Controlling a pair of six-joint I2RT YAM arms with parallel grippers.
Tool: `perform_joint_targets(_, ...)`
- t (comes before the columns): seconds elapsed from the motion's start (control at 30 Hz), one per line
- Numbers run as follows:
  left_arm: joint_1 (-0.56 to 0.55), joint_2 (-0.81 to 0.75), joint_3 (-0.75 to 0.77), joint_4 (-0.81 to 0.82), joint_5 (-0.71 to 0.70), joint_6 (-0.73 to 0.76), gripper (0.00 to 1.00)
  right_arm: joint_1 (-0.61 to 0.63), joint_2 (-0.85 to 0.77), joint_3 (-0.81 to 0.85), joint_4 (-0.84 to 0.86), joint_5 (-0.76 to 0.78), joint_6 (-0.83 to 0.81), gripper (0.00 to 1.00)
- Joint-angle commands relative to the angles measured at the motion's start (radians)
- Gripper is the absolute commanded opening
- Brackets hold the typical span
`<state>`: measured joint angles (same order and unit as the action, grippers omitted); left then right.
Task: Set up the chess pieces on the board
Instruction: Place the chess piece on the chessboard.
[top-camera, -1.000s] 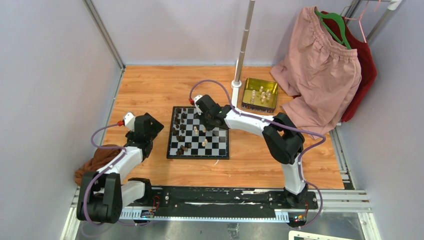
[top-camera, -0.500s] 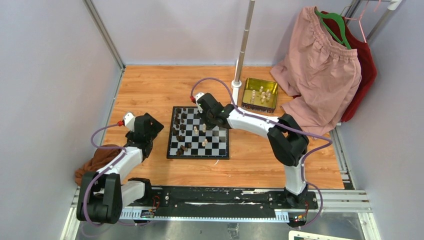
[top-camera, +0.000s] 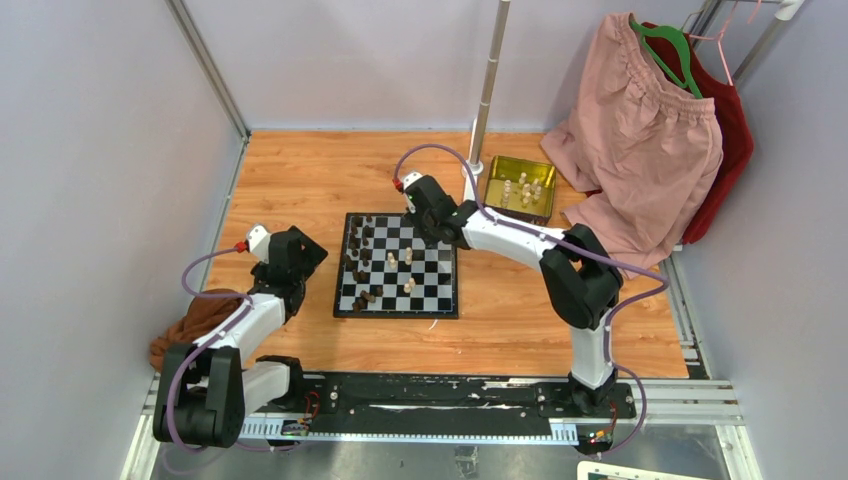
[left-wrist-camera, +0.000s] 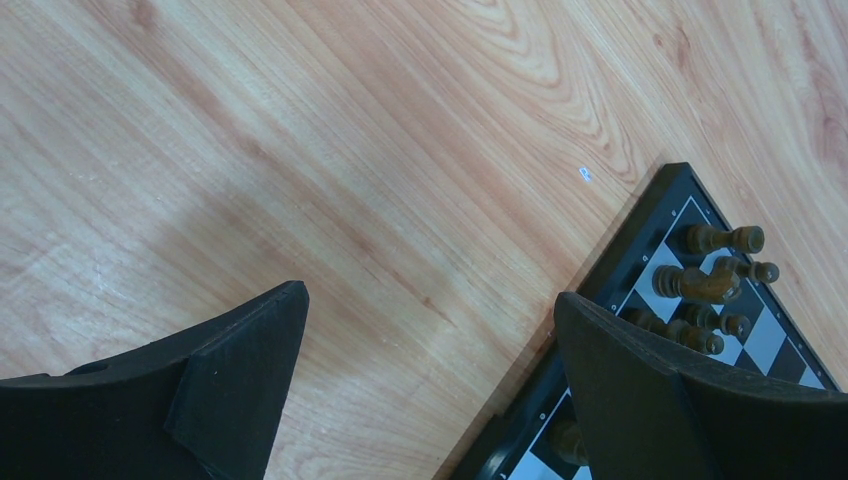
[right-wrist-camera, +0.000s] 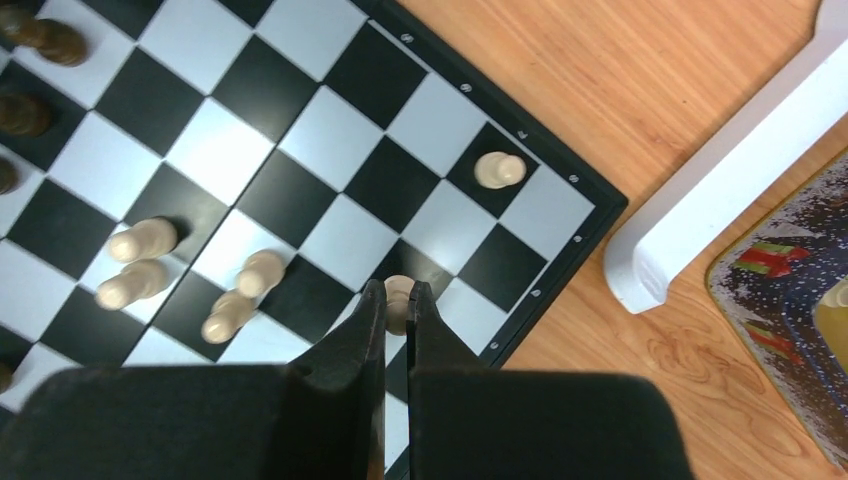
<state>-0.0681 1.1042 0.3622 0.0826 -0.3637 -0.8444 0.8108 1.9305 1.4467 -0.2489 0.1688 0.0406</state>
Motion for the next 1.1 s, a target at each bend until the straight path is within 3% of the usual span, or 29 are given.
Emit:
perform_joint_targets(0.0, -0.004, 0.007, -0.006, 0.029, -0.030, 0.013, 1.00, -0.046, 0.041, 0.017, 0.032, 0.010, -0.003, 0.00)
perform_joint_targets(0.87, -0.004, 0.036, 0.002, 0.045, -0.023, 0.011, 1.00, -0.092, 0.126, 0.084, 0.041, -0.064, 0.023, 0.00)
perform_joint_targets(0.93, -0.004, 0.036, 0.001, 0.045, -0.021, 0.012, 1.00, -0.092, 0.129, 0.088, 0.034, -0.066, 0.022, 0.06)
perform_joint_targets(1.07, -0.004, 0.036, 0.002, 0.043, -0.024, 0.013, 1.00, -0.093, 0.127, 0.094, 0.031, -0.061, 0.011, 0.28)
